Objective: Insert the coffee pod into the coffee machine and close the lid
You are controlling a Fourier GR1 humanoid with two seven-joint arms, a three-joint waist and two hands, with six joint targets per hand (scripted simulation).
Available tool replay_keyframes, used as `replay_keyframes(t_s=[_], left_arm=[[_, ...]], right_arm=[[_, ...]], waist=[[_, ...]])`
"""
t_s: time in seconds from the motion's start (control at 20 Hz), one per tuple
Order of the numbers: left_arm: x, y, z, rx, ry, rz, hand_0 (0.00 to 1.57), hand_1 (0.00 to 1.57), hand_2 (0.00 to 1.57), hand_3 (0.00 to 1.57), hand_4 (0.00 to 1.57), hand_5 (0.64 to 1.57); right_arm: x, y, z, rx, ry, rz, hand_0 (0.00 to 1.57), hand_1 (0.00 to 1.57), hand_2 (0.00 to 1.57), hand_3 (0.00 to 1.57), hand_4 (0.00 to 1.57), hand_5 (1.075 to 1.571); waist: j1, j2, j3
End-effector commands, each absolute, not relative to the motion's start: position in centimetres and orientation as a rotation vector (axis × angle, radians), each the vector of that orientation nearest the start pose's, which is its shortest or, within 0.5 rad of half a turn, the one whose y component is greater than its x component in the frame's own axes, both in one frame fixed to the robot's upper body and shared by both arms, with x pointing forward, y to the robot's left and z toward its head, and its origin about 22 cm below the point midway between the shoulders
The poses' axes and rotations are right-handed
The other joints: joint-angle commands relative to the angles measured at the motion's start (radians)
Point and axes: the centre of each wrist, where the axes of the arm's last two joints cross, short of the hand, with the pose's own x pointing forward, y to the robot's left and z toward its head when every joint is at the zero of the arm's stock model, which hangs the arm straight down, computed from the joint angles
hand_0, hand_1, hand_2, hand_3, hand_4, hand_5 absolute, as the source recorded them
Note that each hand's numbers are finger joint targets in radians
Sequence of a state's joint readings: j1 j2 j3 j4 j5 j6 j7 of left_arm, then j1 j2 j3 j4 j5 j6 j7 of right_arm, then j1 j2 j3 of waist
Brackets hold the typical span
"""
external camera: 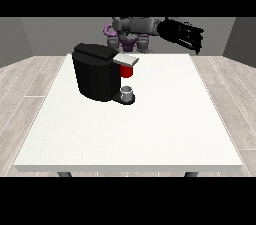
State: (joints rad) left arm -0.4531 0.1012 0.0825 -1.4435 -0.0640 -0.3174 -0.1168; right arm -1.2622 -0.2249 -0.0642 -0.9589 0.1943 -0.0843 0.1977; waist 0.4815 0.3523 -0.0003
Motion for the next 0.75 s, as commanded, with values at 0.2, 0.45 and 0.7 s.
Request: replay_keyframes(t_s=[0.2, 0.45, 0.7], left_arm=[[33.5, 22.4, 10.8, -0.198, -1.914, -0.471, 0.0, 0.0, 0.0, 0.0, 0.34, 1.571], [31.8, 23.2, 6.9, -0.184, -1.831, -0.423, 0.0, 0.0, 0.0, 0.0, 0.25, 1.571], [30.6, 26.0, 4.0, -0.131, -1.767, -0.343, 0.0, 0.0, 0.0, 0.0, 0.27, 1.571]], right_arm=[[44.0, -12.8, 26.5, -0.162, -2.013, 0.465, 0.0, 0.0, 0.0, 0.0, 0.0, 1.571], [43.1, -9.6, 22.8, -0.041, -2.021, 0.507, 0.0, 0.0, 0.0, 0.0, 0.17, 1.571], [41.6, -7.8, 17.9, 0.11, -1.993, 0.528, 0.0, 0.0, 0.0, 0.0, 0.26, 1.571]], waist=[[-0.038, -0.029, 0.0004], [-0.091, -0.121, 0.0003], [-0.18, -0.183, 0.0001]])
